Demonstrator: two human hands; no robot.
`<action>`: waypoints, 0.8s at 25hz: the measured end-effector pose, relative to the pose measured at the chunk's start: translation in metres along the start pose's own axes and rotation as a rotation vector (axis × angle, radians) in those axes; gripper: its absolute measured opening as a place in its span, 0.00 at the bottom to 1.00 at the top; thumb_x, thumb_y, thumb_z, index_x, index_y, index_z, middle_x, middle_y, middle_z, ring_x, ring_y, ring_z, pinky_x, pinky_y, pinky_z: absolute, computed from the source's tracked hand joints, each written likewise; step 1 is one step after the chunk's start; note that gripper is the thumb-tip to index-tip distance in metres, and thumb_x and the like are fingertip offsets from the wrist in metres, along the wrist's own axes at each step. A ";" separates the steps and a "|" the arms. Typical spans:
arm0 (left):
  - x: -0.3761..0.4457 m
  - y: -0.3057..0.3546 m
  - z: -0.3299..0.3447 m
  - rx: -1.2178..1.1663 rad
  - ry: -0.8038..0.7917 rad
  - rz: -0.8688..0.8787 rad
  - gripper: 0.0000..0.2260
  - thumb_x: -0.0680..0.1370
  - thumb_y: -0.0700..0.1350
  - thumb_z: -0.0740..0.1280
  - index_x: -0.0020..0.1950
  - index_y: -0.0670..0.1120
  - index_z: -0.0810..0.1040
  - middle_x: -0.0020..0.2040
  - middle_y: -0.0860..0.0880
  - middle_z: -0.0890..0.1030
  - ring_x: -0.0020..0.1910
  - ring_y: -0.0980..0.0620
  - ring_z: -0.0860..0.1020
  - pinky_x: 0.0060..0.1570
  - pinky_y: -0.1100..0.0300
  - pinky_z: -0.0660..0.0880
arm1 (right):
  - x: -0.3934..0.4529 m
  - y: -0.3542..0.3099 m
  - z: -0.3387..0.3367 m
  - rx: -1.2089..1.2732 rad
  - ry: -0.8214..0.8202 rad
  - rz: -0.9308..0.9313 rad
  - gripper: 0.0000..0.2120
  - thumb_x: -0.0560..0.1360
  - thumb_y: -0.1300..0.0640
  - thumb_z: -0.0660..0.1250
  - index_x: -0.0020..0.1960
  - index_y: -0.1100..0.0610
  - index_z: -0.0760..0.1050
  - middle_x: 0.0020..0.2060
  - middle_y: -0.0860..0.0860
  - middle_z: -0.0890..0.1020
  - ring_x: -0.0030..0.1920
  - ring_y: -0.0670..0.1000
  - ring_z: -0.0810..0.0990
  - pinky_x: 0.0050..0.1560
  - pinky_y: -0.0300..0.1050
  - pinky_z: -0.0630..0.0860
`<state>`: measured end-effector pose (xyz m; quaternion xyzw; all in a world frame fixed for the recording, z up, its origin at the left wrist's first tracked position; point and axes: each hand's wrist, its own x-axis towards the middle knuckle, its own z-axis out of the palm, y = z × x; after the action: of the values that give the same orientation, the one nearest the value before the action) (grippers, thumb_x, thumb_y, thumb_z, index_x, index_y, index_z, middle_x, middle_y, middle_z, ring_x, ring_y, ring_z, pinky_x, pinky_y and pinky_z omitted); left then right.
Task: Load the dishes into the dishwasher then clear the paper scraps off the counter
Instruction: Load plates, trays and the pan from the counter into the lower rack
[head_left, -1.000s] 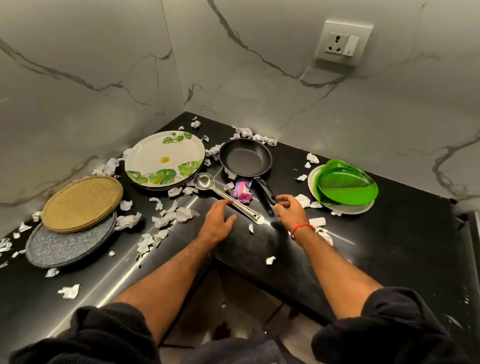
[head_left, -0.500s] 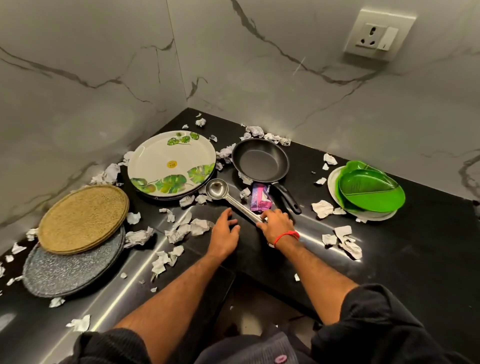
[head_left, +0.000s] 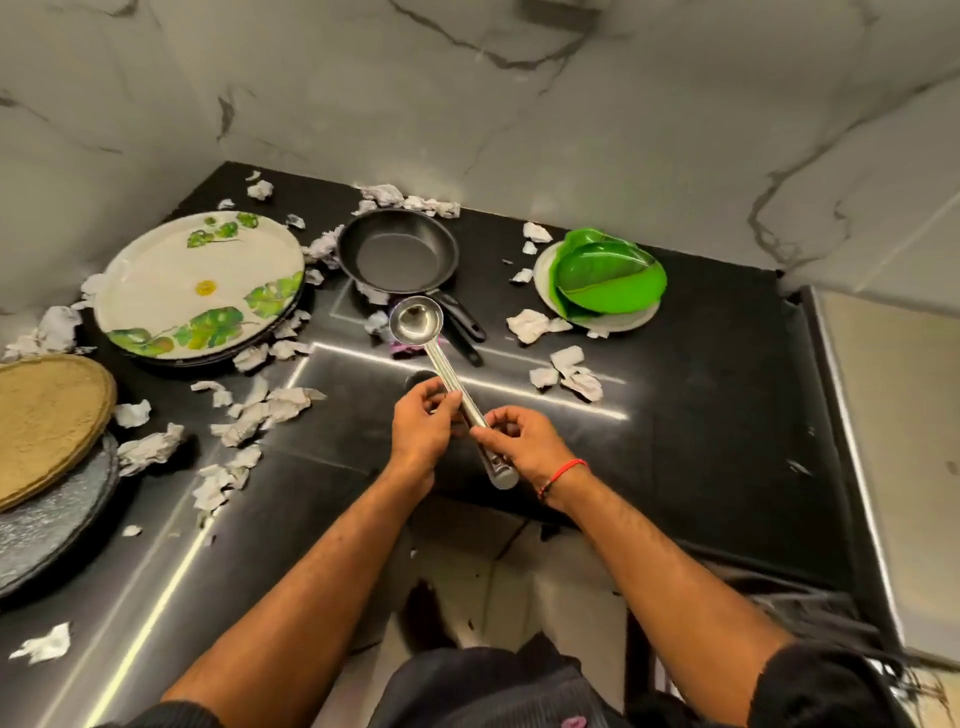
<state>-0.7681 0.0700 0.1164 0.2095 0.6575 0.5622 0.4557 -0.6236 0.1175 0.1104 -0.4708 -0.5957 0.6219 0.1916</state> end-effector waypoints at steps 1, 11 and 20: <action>-0.018 0.000 0.014 0.028 -0.054 -0.018 0.09 0.82 0.38 0.66 0.61 0.42 0.78 0.49 0.42 0.84 0.47 0.47 0.84 0.45 0.53 0.83 | -0.020 0.007 -0.018 -0.013 -0.015 -0.024 0.07 0.74 0.55 0.74 0.48 0.57 0.80 0.40 0.52 0.84 0.40 0.48 0.82 0.43 0.44 0.80; -0.269 -0.113 0.231 0.448 -0.774 -0.093 0.12 0.83 0.35 0.61 0.58 0.50 0.78 0.48 0.45 0.81 0.32 0.51 0.79 0.30 0.54 0.81 | -0.300 0.165 -0.249 0.473 0.583 -0.078 0.12 0.79 0.61 0.66 0.61 0.60 0.70 0.37 0.57 0.82 0.24 0.51 0.77 0.23 0.41 0.73; -0.374 -0.252 0.372 1.017 -1.234 0.075 0.16 0.83 0.37 0.62 0.70 0.48 0.76 0.58 0.47 0.82 0.54 0.51 0.80 0.59 0.58 0.73 | -0.495 0.326 -0.342 0.552 1.016 0.177 0.10 0.80 0.59 0.65 0.59 0.48 0.74 0.42 0.61 0.83 0.34 0.55 0.80 0.36 0.50 0.79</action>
<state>-0.2122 -0.0916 0.0356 0.6866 0.4552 -0.0087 0.5668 -0.0014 -0.1569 0.0395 -0.6908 -0.2033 0.4639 0.5161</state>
